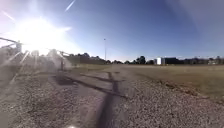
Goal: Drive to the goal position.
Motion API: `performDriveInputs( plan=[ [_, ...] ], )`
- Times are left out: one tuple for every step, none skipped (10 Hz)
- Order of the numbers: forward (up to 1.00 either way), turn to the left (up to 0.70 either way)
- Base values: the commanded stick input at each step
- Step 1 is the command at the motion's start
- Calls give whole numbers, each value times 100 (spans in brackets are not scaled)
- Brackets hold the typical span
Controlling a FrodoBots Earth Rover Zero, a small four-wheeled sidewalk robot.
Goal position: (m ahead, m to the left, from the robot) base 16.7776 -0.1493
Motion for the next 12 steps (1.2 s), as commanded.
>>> performDriveInputs(
  plan=[
    [50, 0],
    [50, 0],
    [50, 0],
    [50, 0],
    [50, 0],
    [50, 0],
    [50, 0],
    [50, 0],
    [50, 0],
    [50, 0],
    [50, 0],
    [50, 0]
  ],
)
